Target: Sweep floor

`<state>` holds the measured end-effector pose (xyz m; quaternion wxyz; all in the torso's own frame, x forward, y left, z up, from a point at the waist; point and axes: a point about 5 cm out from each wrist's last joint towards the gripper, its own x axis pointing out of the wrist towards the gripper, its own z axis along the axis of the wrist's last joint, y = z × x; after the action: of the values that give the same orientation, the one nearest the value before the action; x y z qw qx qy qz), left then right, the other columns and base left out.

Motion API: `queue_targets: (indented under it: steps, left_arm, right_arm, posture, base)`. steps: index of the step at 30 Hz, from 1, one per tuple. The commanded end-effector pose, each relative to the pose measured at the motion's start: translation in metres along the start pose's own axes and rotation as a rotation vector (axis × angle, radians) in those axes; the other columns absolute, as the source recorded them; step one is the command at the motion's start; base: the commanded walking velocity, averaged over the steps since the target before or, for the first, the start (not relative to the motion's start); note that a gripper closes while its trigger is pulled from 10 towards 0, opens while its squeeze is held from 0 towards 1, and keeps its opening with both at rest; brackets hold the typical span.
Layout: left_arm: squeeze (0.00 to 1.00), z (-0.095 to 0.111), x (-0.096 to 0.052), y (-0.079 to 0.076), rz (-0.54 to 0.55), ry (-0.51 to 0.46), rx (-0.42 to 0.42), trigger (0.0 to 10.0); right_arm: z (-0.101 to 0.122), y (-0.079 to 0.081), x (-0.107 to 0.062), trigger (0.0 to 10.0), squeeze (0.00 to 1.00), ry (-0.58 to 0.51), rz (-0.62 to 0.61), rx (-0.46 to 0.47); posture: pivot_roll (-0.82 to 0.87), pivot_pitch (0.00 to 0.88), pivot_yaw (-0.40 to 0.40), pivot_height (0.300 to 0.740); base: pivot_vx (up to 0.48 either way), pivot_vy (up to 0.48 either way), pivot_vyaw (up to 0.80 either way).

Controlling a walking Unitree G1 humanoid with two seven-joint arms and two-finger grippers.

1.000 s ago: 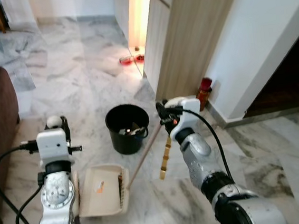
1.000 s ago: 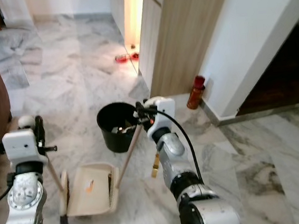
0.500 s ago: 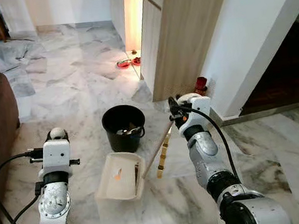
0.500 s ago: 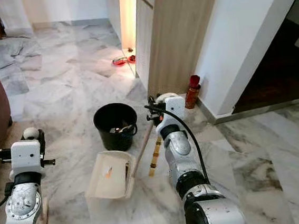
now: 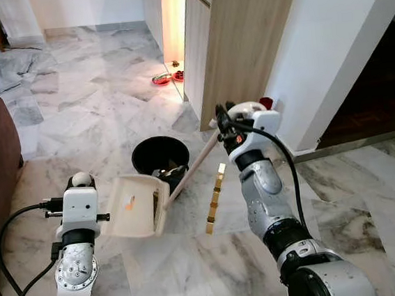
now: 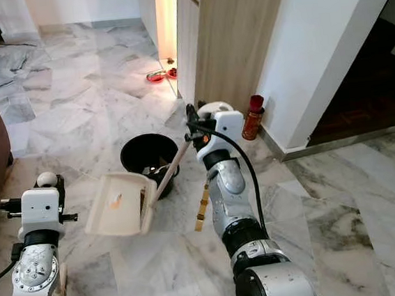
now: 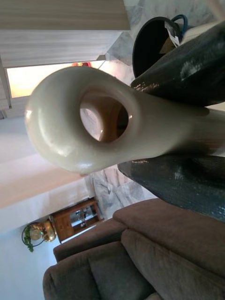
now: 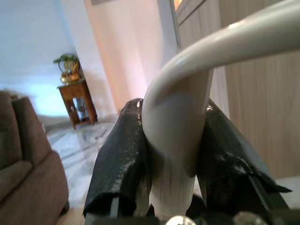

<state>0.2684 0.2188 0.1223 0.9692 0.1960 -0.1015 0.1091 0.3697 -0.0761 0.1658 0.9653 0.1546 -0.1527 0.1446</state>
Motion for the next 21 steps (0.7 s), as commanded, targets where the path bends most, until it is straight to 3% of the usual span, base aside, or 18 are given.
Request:
queue_targets:
  steps: [1,8,17,21]
  left_arm:
    - [0.0,0.006,0.0,-0.005,-0.009,-0.028,0.002,10.0]
    - [0.0,0.009,0.0,-0.009,-0.012,-0.037,-0.017,10.0]
    - [0.0,0.012,0.002,-0.01,-0.011,-0.051,-0.018,10.0]
    - [0.0,0.012,0.002,-0.01,-0.009,-0.051,-0.018,10.0]
  right_arm:
    - [0.029,0.008,0.014,10.0,0.0,-0.137,0.02,-0.012]
    - [0.047,0.022,0.023,10.0,0.0,-0.22,0.039,0.013]
    - [0.052,0.032,0.028,10.0,0.0,-0.232,0.056,0.029]
    - [0.053,0.035,0.029,10.0,0.0,-0.227,0.07,0.035]
  posture:
    - [0.23,0.0,-0.097,0.74]
    - [0.23,0.0,-0.097,0.74]
    - [0.24,0.0,-0.093,0.74]
    - [0.24,0.0,-0.093,0.74]
  base:
    - [0.0,0.0,0.0]
    - [0.0,0.0,0.0]
    - [0.0,0.0,0.0]
    - [0.262,0.0,0.0]
